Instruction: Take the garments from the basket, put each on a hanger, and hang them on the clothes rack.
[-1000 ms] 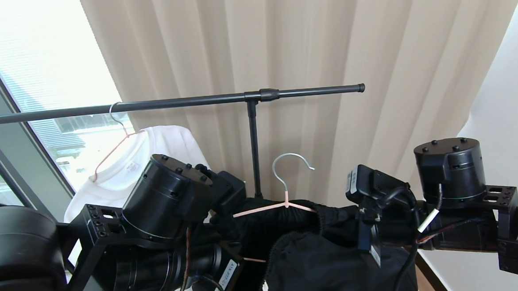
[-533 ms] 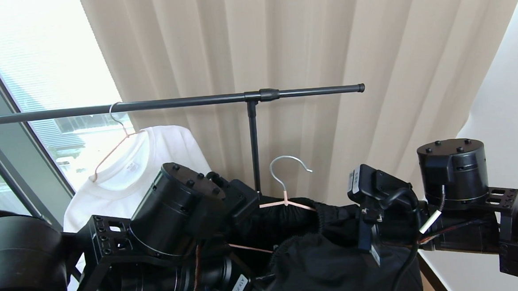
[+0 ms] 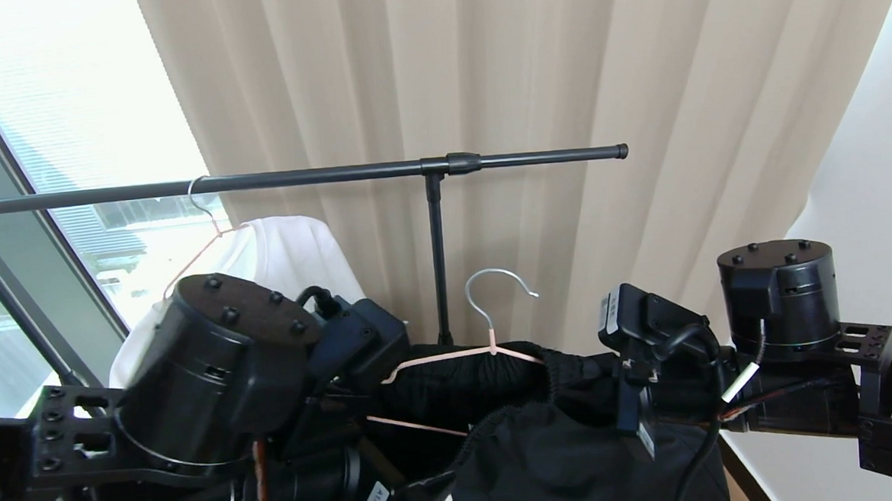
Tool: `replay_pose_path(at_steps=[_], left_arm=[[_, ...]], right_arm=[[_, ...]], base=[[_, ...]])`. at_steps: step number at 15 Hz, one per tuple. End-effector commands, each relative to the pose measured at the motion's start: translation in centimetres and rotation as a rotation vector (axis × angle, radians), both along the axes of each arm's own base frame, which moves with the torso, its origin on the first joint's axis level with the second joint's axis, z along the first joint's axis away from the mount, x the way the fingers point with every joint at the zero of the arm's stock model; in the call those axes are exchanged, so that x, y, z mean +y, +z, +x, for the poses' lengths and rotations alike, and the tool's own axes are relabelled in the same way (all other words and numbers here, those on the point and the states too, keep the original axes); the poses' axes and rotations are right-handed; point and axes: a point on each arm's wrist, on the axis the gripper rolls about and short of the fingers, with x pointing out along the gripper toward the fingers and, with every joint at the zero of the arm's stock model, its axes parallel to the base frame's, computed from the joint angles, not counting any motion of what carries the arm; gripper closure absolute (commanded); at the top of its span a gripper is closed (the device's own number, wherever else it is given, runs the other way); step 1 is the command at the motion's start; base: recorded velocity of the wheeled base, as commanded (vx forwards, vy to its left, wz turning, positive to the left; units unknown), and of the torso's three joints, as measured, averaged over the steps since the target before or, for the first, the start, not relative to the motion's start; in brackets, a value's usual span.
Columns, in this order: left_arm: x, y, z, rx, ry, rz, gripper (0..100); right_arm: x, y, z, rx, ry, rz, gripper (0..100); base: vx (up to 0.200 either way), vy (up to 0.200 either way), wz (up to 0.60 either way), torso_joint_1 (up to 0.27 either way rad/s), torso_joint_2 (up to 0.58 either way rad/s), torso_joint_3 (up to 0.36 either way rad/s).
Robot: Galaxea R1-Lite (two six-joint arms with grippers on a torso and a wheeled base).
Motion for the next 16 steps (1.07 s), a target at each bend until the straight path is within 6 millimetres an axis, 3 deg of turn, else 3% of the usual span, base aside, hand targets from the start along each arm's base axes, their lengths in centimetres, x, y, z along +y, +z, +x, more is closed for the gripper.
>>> replay_pose_path(at_steps=[1, 4, 6, 7, 8, 9, 10, 11, 13, 16], left_arm=[[2.2, 1.6, -0.8, -0.049, 0.037, -0.057, 0], [4.7, 3.0, -0.9, -0.109, 0.087, -0.082, 0], [7.8, 3.5, 0.4, -0.172, 0.101, -0.04, 0], [9.2, 3.8, 0.5, -0.197, 0.034, -0.043, 0], [9.2, 3.8, 0.5, -0.197, 0.034, -0.043, 0], [12.3, 2.8, 1.0, -0.285, -0.145, 0.056, 0], [13.0, 2.4, 1.3, -0.316, -0.183, 0.109, 0], [13.4, 1.0, 2.5, -0.311, -0.247, 0.206, 0], [13.3, -0.1, 2.9, -0.298, -0.306, 0.254, 0], [11.8, -1.9, 4.2, -0.27, -0.45, 0.302, 0]], right_arm=[[0.0, -0.2, 0.1, 0.005, 0.001, -0.003, 100], [-0.1, -0.2, 0.0, 0.013, 0.028, 0.01, 100], [-0.5, 0.1, -0.1, 0.02, 0.061, 0.034, 100], [-0.6, 0.2, -0.2, 0.019, 0.07, 0.041, 100], [-0.6, 0.2, -0.2, 0.019, 0.07, 0.041, 100], [-0.9, 0.2, -0.2, 0.031, 0.102, 0.06, 100], [-1.0, 0.3, -0.2, 0.034, 0.108, 0.065, 100], [-1.2, 0.3, -0.3, 0.036, 0.12, 0.074, 100], [-1.2, 0.3, -0.3, 0.04, 0.128, 0.077, 100], [-1.3, 0.4, -0.5, 0.041, 0.147, 0.088, 100]], base=[[0.0, 0.0, 0.0, 0.0, 0.0, 0.0], [0.0, 0.0, 0.0, 0.0, 0.0, 0.0], [0.0, 0.0, 0.0, 0.0, 0.0, 0.0], [0.0, 0.0, 0.0, 0.0, 0.0, 0.0], [0.0, 0.0, 0.0, 0.0, 0.0, 0.0], [0.0, 0.0, 0.0, 0.0, 0.0, 0.0], [0.0, 0.0, 0.0, 0.0, 0.0, 0.0], [0.0, 0.0, 0.0, 0.0, 0.0, 0.0], [0.0, 0.0, 0.0, 0.0, 0.0, 0.0], [0.0, 0.0, 0.0, 0.0, 0.0, 0.0]])
